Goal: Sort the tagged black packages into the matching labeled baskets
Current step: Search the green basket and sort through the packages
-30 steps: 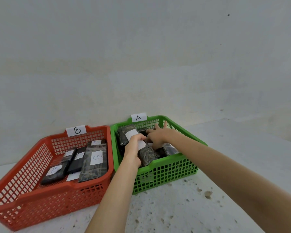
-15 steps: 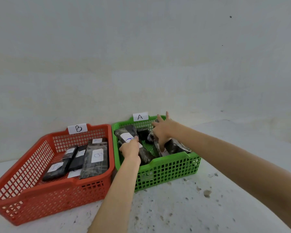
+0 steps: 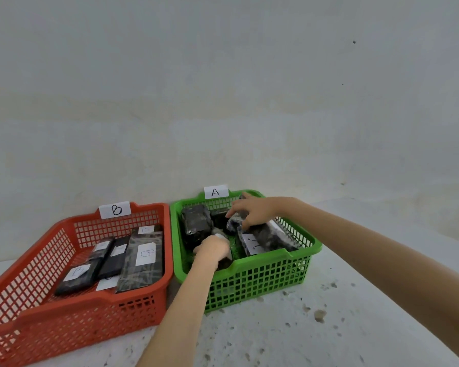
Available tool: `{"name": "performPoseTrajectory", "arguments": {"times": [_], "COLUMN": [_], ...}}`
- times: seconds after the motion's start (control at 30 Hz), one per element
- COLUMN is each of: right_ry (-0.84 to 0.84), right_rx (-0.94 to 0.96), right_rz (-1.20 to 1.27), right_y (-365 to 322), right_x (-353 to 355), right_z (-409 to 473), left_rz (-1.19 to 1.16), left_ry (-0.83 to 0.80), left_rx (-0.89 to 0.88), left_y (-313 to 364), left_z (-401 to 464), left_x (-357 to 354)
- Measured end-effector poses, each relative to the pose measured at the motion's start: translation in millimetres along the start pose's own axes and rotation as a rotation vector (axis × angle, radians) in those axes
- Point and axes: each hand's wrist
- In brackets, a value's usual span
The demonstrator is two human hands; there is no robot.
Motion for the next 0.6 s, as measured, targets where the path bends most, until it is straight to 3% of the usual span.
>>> {"name": "performPoseTrajectory", "arguments": {"times": [0.07,0.13,0.2,0.27,0.33,0.43,0.6], "right_ry": [-0.161,-0.139,0.111,0.367,0.472,0.352,0.057], "right_rx": [-0.025,-0.031,-0.024,-0.057,-0.110,-0.187,-0.316], "right_rz": [0.275,0.466,0.525,0.497,0.337,0.180,0.059], "right_y": [0.8,4.2,9.0,16.4,25.3,35.4,41.2], "right_x": [0.3,2.6,9.8,16.7,21.9,20.4,10.3], "right_z": [0.9,6.4,20.6,40.9,62.7,91.9,127.3], "left_rz": [0.251,0.328,0.325,0.358,0.413,0.563,0.568], "left_ry": [0.080,0.260,0.468,0.566,0.616,0.657,0.693], "left_rx": [-0.050,-0.158,-0.289,-0.377,-0.391,-0.334,-0.227], "left_y": [0.0,2.8,9.4,18.8,23.8,19.3,10.3], "left_z": [-0.5,-1.7,2.3,8.5,17.1,32.0,51.7], "left_x": [2.8,15.2,29.5,36.5,32.4,13.9,10.7]}}
Point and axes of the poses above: each hand's wrist, its own z-axis towards the middle knuckle, its own x-axis out of the back of the hand, y = z × x, and after that the axes turned 15 degrees about z, right-handed
